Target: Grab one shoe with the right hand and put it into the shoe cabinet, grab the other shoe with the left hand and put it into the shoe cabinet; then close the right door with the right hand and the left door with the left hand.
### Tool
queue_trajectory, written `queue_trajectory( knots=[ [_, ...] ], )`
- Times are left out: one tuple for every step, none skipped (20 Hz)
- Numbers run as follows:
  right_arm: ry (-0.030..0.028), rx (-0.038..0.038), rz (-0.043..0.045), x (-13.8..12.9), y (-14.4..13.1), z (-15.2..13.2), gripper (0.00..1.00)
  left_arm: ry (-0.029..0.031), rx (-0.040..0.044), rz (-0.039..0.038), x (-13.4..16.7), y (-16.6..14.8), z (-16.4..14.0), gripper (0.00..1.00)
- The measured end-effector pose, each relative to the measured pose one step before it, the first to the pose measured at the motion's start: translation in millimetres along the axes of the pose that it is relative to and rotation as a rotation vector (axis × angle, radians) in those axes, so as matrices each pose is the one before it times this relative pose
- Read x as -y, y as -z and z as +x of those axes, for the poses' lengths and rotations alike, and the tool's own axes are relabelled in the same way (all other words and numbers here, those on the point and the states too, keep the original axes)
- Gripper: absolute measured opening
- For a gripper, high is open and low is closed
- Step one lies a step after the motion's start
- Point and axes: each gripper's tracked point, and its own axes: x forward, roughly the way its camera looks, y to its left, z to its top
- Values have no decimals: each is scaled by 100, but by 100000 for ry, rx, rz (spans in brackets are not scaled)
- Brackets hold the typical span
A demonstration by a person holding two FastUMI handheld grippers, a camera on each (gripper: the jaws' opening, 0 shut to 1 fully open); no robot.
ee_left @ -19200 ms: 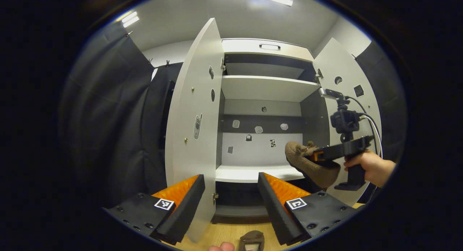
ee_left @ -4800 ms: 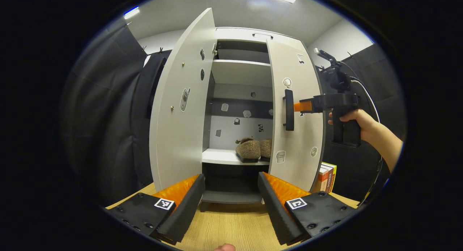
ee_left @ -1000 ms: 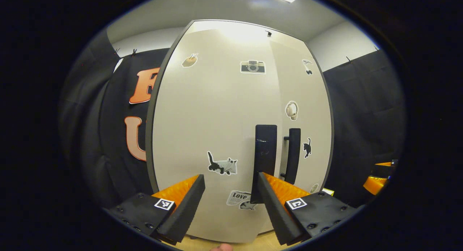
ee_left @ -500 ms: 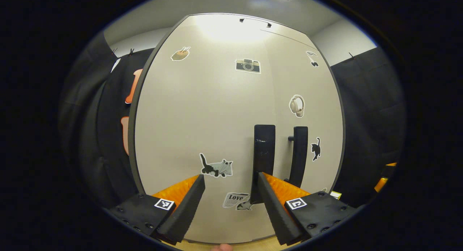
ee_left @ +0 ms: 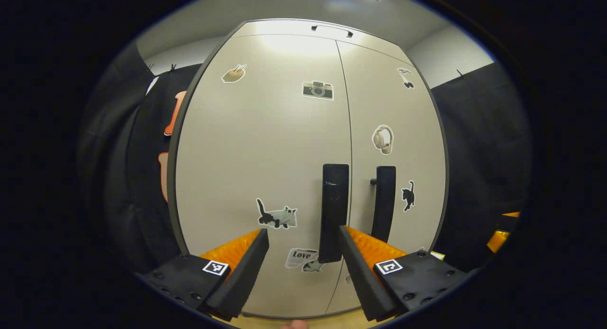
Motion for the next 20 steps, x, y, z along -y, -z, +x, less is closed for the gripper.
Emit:
queue_trajectory(
  knots=[
    [-369, 167, 662, -219, -25, 98, 94, -368, -42, -984, -259, 54, -664, 96],
    [-411, 59, 682, -291, 26, -2, 94, -913, -20, -1056, -341, 14, -858, 97],
    [-306, 273, 631, -294, -8, -25, 94, -277, 525, -1005, -262, 73, -881, 96],
    [-343, -171, 617, -306, 116, 127, 94, -86, 1191, -731, -239, -77, -892, 96],
    [-790, -507, 573, -444, 99, -77, 94, -651, 530, 213, -414, 127, -858, 96],
    [-647, -177, 414, -549, 98, 58, 94, -472, 509, 639, -484, 131, -859, 96],
    [-557, 362, 69, -424, -120, -141, 94, -462, 1304, 571, -339, -90, -810, 96],
    [-245, 1332, -281, -406, -249, -34, 94, -1016, 1318, 544, -499, -160, -769, 96],
    [-304, 1024, -398, -382, -218, -107, 94, -1138, 603, 261, -495, 21, -729, 96],
    [-791, 341, -114, -506, -38, 14, 94, -745, -379, -9, -366, 42, -608, 96],
    [-1309, 34, 401, -623, 5, -183, 94, -847, -961, -426, -382, 155, -583, 96],
    [-1277, -17, 553, -523, -13, -67, 94, -593, -908, -659, -270, 93, -471, 96],
    [-1017, -227, 402, -420, 35, -194, 94, -690, -139, -677, -342, -30, -424, 96],
    [-926, -430, 114, -363, 203, -56, 94, -620, 390, -377, -205, -60, -390, 96],
    [-746, -172, 31, -281, 31, -280, 94, -292, 186, 198, -152, -33, -307, 96],
    [-481, -114, 18, -295, 183, -46, 94, -731, -152, 353, -207, 80, -332, 96],
    [-476, -196, 92, -267, 112, -228, 94, -255, -28, 504, -65, -51, -310, 96],
    [-159, -159, 375, -210, 223, -118, 94, -291, -136, 436, -7, 16, -267, 96],
    [-368, 119, 546, -177, 59, -200, 94, -217, 311, 430, -19, -86, -199, 96],
    [-435, 184, 435, -185, 105, -168, 94, -166, 317, 235, -9, -153, -199, 96]
  ],
)
